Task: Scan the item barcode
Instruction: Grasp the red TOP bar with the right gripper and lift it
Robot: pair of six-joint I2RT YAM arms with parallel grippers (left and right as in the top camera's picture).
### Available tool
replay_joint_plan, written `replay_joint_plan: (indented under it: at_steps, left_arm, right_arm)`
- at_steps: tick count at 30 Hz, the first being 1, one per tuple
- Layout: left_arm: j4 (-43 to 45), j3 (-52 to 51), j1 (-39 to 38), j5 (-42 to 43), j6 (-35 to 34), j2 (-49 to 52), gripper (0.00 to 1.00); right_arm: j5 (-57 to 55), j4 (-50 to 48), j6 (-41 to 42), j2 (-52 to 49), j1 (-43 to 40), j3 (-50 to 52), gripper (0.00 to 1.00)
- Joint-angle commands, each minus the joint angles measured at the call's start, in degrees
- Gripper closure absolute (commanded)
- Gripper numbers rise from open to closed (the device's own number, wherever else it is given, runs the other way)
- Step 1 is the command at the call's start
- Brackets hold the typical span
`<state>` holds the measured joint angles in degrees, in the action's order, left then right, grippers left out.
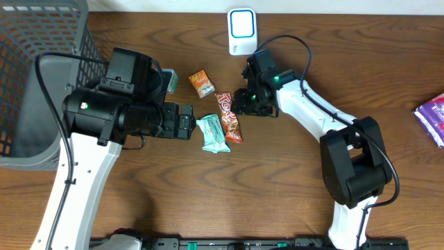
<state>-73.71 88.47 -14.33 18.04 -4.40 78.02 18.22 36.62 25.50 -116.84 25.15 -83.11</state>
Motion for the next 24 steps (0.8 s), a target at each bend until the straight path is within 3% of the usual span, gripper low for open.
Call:
replay_joint_plan:
  at_steps: [1, 7, 15, 20, 24]
  left_arm:
    - [-0.3, -0.2, -0.1, -0.2, 0.8, 0.2, 0.02]
    - [-0.3, -0.2, -0.1, -0.2, 0.8, 0.2, 0.02]
    - [-0.2, -0.2, -0.1, -0.2, 0.8, 0.2, 0.02]
    - [-0.2, -0.2, -0.1, -0.2, 0.8, 0.2, 0.02]
    - [-0.3, -0.2, -0.1, -0.2, 0.8, 0.2, 0.02]
  right_arm:
    - [-0.7, -3.6, 2.3, -0.6, 1.2, 3.8, 0.45]
    - [2.2, -10.6, 5.8, -0.6, 1.5, 9.6, 0.53]
    - [2.8, -20.7, 8.3, -0.8, 3.8, 16.3, 0.53]
    - [0.4, -21.4, 9.7, -2.5, 5.8, 16.6, 0.63]
    - [-0.9, -22.0, 10.5, -4.3, 6.7, 16.6, 0.99]
